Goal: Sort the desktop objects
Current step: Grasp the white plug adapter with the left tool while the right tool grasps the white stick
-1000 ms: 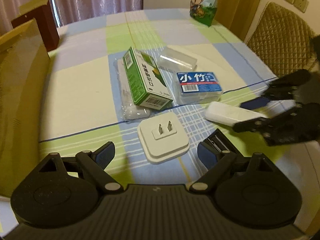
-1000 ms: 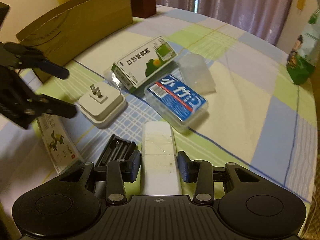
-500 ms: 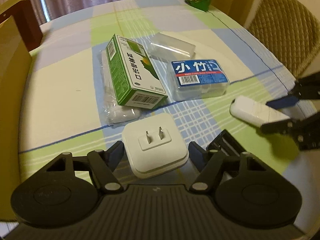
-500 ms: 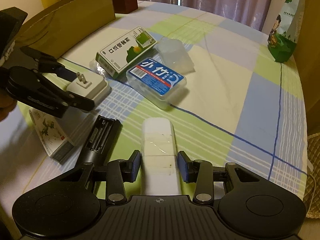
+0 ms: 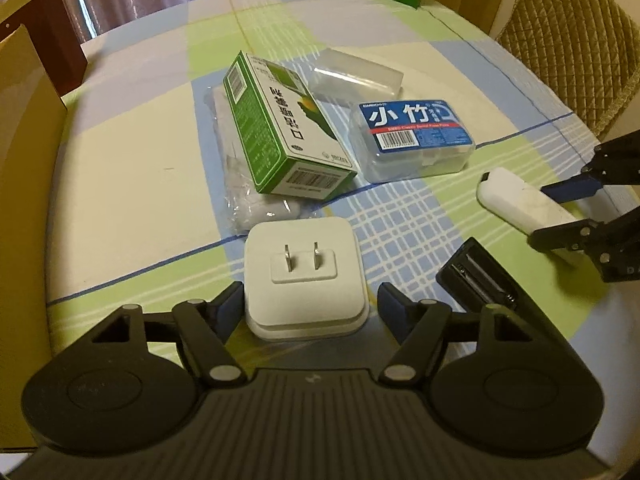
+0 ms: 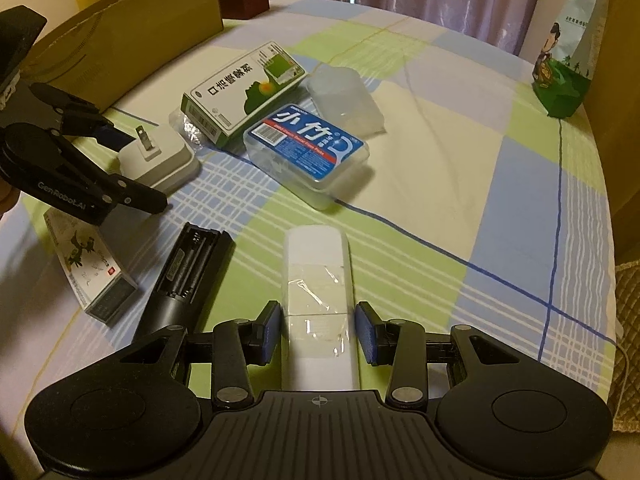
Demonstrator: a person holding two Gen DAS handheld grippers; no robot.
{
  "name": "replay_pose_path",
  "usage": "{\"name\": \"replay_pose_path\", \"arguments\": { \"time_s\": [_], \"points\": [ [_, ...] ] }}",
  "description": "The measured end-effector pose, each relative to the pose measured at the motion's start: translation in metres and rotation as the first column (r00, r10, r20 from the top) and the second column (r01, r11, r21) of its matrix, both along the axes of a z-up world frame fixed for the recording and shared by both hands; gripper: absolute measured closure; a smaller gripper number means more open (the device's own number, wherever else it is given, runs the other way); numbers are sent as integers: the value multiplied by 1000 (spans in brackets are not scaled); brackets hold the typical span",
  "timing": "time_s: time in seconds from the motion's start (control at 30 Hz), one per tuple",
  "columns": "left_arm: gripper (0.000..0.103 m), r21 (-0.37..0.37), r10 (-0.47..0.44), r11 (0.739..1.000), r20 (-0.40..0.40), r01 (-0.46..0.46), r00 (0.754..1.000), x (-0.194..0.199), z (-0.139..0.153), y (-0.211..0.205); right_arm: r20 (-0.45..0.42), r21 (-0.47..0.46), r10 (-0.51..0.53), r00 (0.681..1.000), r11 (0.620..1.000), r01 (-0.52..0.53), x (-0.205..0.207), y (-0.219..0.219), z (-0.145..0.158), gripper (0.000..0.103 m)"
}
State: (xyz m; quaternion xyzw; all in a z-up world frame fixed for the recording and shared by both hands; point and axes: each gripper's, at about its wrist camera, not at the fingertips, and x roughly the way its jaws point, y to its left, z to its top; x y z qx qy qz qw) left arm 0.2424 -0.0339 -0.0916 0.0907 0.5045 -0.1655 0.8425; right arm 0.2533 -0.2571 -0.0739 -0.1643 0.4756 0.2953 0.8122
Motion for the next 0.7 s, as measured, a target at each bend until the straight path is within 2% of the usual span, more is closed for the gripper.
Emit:
{"name": "replay_pose_path", "arguments": {
  "time_s": [0.27, 0.5, 0.63, 0.67, 0.7],
  "points": [
    [34, 9, 1, 1000, -2, -1, 1000, 5, 0, -1, 0, -39, 1, 1000, 999, -1, 2, 6, 0, 63],
    [34, 3, -1, 1000, -1, 1, 1000, 5, -1, -1, 6, -65, -48, 999, 997, 48, -1, 10, 0, 63],
    [39, -1, -4, 1000, 0, 4, 1000, 4, 0, 0, 4, -65, -58, 998, 996, 58, -2, 9, 0, 63],
    [42, -2, -5, 1000, 1, 5, 1000, 4, 0, 0, 3, -64, -60, 998, 996, 60, -2, 9, 0, 63],
    [42, -2, -6, 1000, 1, 6, 1000, 4, 0, 0, -1, -64, -61, 998, 996, 61, -2, 9, 0, 55]
  ]
}}
